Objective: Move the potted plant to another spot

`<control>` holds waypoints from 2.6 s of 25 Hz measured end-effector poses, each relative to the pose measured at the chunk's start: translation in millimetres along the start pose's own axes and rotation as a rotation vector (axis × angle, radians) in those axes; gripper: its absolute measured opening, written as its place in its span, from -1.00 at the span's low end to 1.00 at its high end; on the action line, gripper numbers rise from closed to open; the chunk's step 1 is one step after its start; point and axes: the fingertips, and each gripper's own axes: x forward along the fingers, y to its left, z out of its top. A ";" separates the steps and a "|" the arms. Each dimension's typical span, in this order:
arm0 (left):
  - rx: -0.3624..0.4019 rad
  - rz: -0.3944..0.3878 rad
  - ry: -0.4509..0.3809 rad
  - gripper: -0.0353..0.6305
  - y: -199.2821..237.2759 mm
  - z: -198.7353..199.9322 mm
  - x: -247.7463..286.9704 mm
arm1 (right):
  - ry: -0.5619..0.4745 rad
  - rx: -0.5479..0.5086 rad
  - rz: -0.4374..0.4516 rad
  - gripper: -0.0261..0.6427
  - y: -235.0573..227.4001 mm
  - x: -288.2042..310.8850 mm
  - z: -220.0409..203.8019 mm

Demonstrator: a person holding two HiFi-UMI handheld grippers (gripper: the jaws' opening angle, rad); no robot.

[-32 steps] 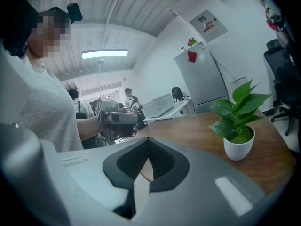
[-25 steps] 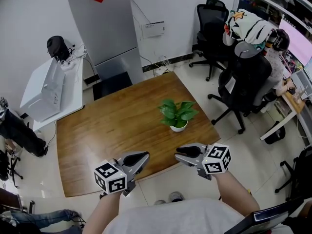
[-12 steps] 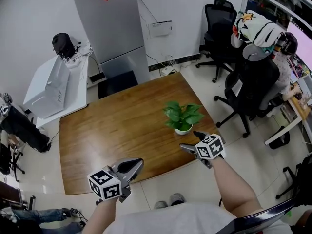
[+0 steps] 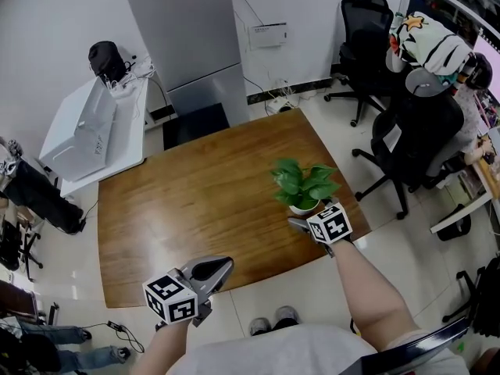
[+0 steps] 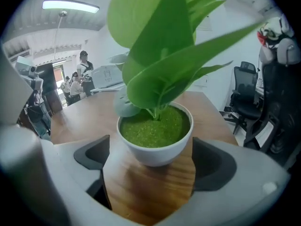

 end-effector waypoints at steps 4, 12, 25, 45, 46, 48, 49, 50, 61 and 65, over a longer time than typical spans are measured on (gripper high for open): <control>-0.002 0.000 0.006 -0.93 2.8 -1.2 2.9 | -0.013 0.001 -0.018 0.70 -5.4 9.8 1.2; -0.013 -0.003 0.028 -0.93 7.6 -9.3 8.9 | -0.049 0.012 -0.009 0.69 -7.3 24.3 7.6; -0.015 0.015 0.028 -0.93 9.7 -9.8 8.4 | -0.070 -0.001 -0.013 0.50 -8.3 28.5 10.8; -0.020 0.061 -0.023 -0.93 -1.9 -5.3 8.8 | -0.098 -0.033 0.078 0.50 15.4 16.9 12.1; -0.023 0.068 -0.029 -0.93 -2.5 -5.0 7.9 | -0.105 -0.044 0.089 0.50 21.0 16.4 16.0; -0.026 0.079 -0.042 -0.93 -4.1 -3.7 5.9 | -0.114 -0.065 0.115 0.50 34.3 18.2 23.9; -0.026 0.084 -0.049 -0.93 -5.0 -3.0 4.2 | -0.115 -0.077 0.128 0.50 41.8 20.5 27.3; -0.028 0.090 -0.056 -0.94 -5.8 -2.5 1.6 | -0.115 -0.089 0.143 0.50 49.9 23.3 30.5; -0.084 0.208 -0.110 -0.93 8.7 -24.2 -72.4 | -0.120 -0.174 0.321 0.50 174.2 57.2 77.1; -0.095 0.227 -0.114 -0.93 20.8 -38.9 -121.4 | -0.122 -0.208 0.366 0.50 240.3 76.7 90.2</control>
